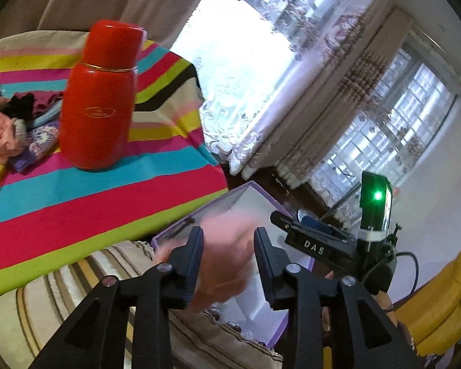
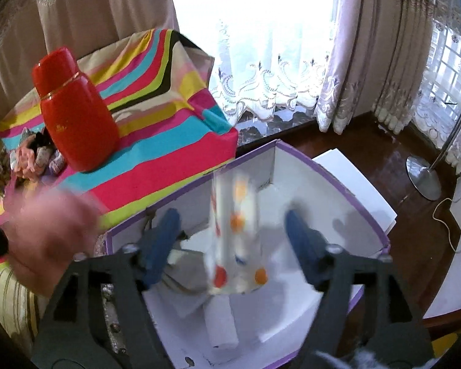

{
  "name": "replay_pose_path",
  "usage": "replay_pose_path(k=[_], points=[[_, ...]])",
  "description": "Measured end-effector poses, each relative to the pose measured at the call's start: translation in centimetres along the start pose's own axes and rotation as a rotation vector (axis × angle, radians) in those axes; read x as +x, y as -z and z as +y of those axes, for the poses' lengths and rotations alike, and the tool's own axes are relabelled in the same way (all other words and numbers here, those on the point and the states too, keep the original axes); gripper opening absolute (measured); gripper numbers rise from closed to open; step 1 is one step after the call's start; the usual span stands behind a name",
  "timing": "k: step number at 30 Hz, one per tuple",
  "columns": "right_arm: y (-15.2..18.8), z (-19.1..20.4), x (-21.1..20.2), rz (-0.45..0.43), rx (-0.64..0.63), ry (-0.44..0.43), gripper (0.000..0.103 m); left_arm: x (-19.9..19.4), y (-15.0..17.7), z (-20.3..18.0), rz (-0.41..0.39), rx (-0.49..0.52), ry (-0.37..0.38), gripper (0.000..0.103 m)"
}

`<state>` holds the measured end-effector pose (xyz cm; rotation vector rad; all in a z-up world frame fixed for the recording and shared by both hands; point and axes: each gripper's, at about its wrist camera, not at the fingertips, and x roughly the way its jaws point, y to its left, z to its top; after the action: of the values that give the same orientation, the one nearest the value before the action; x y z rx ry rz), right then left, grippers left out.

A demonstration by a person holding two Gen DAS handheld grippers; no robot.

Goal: Organize soft objects
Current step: 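Carry both held items into the white box and open both tools, then grasp the magenta knit glove with the left tool while the right tool grasps the pink sock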

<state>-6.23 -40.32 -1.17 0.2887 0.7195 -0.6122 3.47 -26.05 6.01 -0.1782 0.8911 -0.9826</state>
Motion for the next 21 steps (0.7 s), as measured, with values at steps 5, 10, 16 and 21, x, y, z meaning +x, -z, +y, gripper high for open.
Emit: replay_pose_path(k=[5, 10, 16, 21], points=[[-0.2, 0.1, -0.4, -0.003, -0.011, -0.022, 0.077, -0.5, 0.2, 0.7, -0.004, -0.01, -0.034, 0.037], [-0.1, 1.1, -0.6, -0.003, -0.026, -0.061, 0.077, -2.1, 0.0, 2.2, -0.044, -0.032, -0.077, 0.037], [0.1, 3.3, -1.3, -0.005, -0.076, -0.106, 0.077, -4.2, -0.4, 4.4, -0.097, -0.056, -0.141, 0.037], [-0.2, 5.9, -2.2, -0.026, -0.126, -0.142, 0.077, -6.1, -0.8, 6.1, -0.145, -0.06, -0.205, 0.037]])
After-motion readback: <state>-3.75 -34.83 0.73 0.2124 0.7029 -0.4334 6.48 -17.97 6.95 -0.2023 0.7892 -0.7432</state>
